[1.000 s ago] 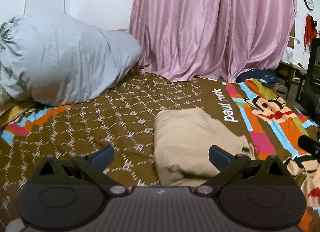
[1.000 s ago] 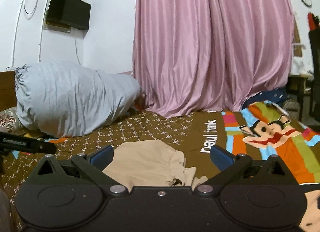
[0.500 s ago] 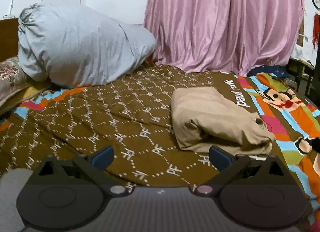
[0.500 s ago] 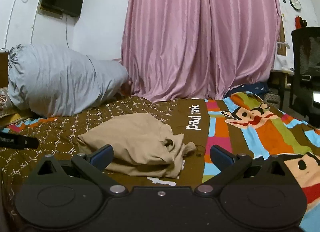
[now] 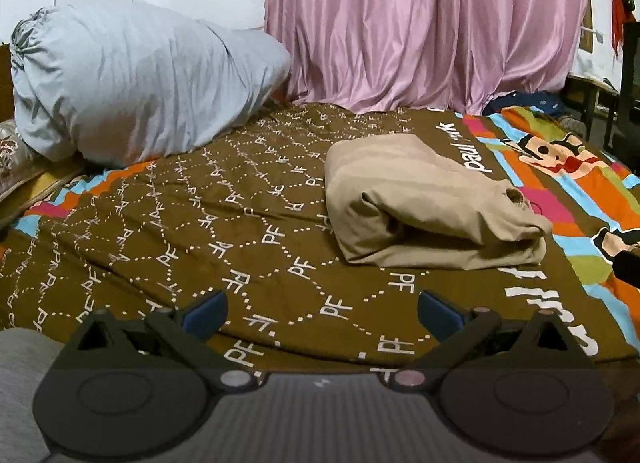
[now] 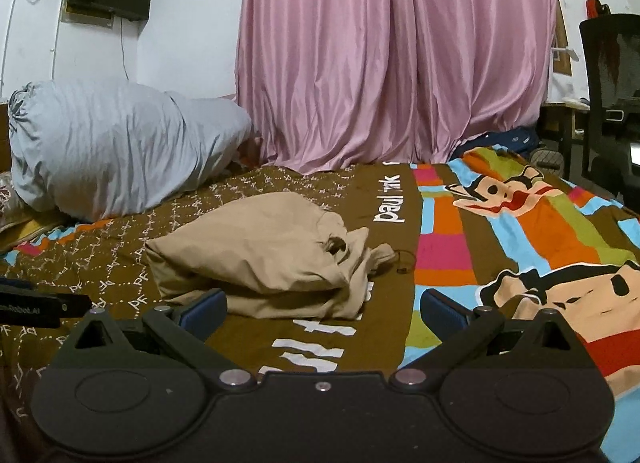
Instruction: Fold large clothes
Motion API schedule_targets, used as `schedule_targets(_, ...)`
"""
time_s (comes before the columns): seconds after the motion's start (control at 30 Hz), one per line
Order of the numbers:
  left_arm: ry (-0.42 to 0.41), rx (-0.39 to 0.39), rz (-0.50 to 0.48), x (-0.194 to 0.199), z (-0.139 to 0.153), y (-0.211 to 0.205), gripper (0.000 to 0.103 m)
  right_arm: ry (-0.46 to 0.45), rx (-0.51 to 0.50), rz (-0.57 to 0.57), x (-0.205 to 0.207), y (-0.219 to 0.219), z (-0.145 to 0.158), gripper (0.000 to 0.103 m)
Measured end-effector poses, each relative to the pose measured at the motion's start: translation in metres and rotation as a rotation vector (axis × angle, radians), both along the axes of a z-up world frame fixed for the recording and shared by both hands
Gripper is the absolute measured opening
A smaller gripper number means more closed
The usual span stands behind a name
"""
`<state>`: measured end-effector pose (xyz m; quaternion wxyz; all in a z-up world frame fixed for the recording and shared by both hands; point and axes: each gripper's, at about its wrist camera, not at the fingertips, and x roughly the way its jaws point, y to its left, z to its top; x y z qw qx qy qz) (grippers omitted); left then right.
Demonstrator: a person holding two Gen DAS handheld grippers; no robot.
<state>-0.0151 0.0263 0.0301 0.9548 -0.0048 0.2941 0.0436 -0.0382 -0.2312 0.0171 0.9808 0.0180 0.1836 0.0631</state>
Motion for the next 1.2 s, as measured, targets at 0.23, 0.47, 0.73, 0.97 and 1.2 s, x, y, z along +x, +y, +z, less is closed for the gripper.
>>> schedule_targets(0.23, 0.001, 0.001, 0.000, 0.0002, 0.0000, 0.0008, 0.102, 0.005, 0.008, 0.001, 0.0011, -0.0024, -0.0008, 0.102)
schedule_targets(0.47, -0.002, 0.007, -0.005, -0.0009, -0.0002, 0.0011, 0.102, 0.004, 0.009, 0.000, 0.0011, -0.0026, -0.0012, 0.102)
schedule_targets(0.73, -0.002, 0.008, -0.005, -0.0009, -0.0003, 0.0008, 0.102, 0.004, 0.010, 0.000, 0.0011, -0.0034, -0.0013, 0.102)
schedule_targets(0.97, -0.001, 0.009, -0.005, -0.0010, -0.0002, 0.0010, 0.102, 0.005, 0.011, 0.001, 0.0013, -0.0042, -0.0015, 0.102)
schedule_targets(1.2, 0.000, 0.009, -0.005, -0.0009, -0.0001, 0.0011, 0.102, 0.005, 0.011, 0.000, 0.0013, -0.0043, -0.0015, 0.102)
